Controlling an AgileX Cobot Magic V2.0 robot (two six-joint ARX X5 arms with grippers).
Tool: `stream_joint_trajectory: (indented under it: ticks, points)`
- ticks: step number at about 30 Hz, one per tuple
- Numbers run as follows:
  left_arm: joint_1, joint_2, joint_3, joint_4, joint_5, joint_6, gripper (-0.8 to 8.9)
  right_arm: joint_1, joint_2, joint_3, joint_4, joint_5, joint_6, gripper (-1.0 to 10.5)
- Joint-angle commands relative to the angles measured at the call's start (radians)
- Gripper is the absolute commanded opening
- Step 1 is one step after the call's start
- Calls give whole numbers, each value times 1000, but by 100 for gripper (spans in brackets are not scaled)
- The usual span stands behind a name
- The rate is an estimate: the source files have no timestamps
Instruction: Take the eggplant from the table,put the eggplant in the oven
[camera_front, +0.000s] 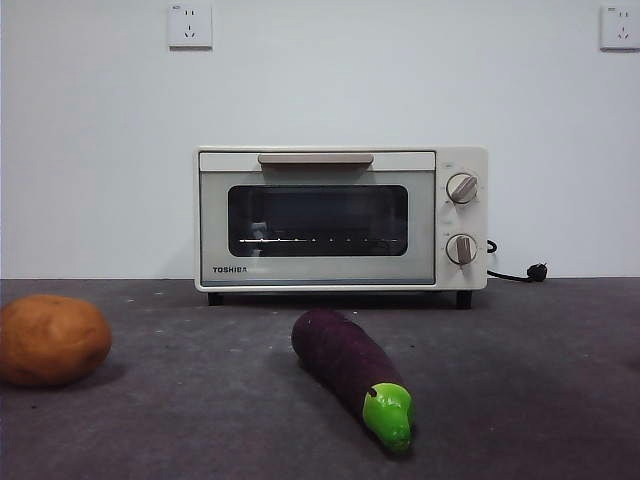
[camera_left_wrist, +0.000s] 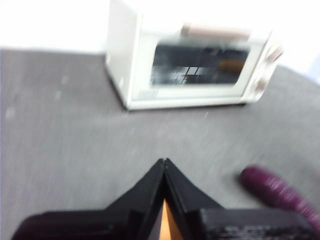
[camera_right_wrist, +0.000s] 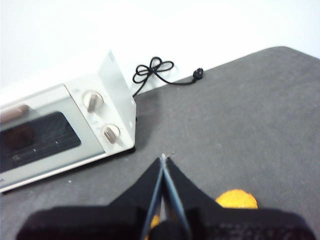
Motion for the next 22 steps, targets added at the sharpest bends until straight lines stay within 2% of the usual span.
stream_joint_trajectory:
  ticks: [1, 10, 14, 22]
  points:
    - [-3, 56, 75, 5, 36, -7, -5, 0, 58, 99, -50, -5, 2, -9]
    - [-3, 273, 387, -38, 101, 6, -5, 0, 294, 501, -250, -68, -135, -9]
    - [-5, 369, 554, -111, 153, 28, -5, 7, 383, 695, -316, -73, -149, -9]
    - [-72, 563, 931, -224, 169, 32, -5, 16, 554, 1054, -420, -113, -150, -9]
